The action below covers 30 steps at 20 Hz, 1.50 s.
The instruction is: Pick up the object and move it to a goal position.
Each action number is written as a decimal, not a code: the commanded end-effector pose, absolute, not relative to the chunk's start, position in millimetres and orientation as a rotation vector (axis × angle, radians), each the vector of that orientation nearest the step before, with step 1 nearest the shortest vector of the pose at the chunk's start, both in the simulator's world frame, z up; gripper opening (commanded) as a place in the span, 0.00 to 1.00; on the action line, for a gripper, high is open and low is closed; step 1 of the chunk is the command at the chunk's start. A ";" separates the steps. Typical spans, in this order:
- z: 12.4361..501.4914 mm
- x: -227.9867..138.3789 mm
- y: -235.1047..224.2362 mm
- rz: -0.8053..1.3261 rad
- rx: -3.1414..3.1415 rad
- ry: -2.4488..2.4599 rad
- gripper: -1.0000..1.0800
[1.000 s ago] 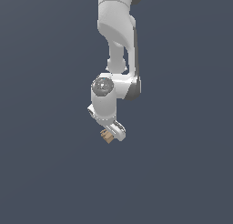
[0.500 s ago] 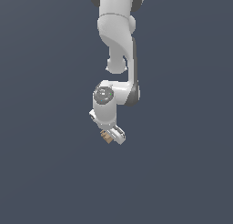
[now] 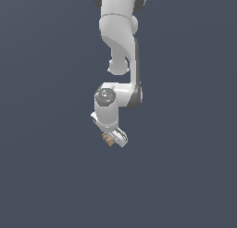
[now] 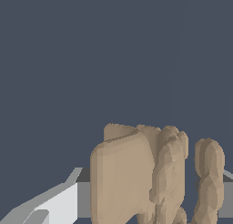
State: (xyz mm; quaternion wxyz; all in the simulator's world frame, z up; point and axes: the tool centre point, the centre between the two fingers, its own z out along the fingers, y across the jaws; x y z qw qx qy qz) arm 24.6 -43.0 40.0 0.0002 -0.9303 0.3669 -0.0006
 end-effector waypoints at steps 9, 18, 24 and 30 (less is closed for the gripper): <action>49.5 15.8 -47.1 -0.003 -2.922 1.152 0.00; 83.8 -17.7 -62.9 -0.001 -2.921 1.152 0.00; 120.7 -52.7 -79.7 0.000 -2.920 1.152 0.00; 154.9 -84.1 -95.5 0.000 -2.920 1.152 0.00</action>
